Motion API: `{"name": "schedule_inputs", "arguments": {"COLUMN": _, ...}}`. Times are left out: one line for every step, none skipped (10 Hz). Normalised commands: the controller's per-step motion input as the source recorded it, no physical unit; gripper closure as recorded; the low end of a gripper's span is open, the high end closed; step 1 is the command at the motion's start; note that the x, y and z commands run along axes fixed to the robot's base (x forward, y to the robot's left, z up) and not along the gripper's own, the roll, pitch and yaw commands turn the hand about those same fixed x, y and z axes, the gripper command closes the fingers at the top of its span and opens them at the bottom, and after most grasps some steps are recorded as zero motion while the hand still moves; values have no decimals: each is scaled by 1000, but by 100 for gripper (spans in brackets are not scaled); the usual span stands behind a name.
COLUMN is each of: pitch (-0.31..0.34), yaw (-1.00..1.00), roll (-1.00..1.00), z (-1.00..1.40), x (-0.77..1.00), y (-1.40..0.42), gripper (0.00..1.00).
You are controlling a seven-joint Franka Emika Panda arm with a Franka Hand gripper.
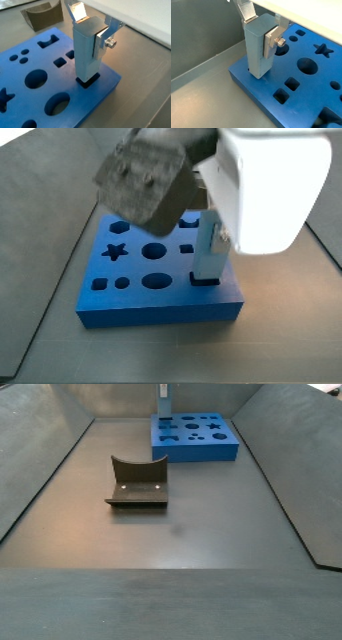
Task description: Insert the rectangle object.
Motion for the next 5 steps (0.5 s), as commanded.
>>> {"name": "schedule_inputs", "arguments": {"pitch": 34, "yaw": 0, "roll": 151, "z": -174, "x": 0, "y": -174, "gripper": 100}}
{"name": "schedule_inputs", "arguments": {"pitch": 36, "yaw": -57, "roll": 126, "z": -143, "x": -83, "y": -140, "gripper": 100}}
{"name": "schedule_inputs", "arguments": {"pitch": 44, "yaw": -209, "roll": 67, "z": -166, "x": -137, "y": -83, "gripper": 100}}
{"name": "schedule_inputs", "arguments": {"pitch": 61, "yaw": -263, "roll": 41, "z": -223, "x": -74, "y": -31, "gripper": 100}}
{"name": "schedule_inputs", "arguments": {"pitch": 81, "yaw": -314, "roll": 29, "z": -309, "x": 0, "y": -69, "gripper": 100}}
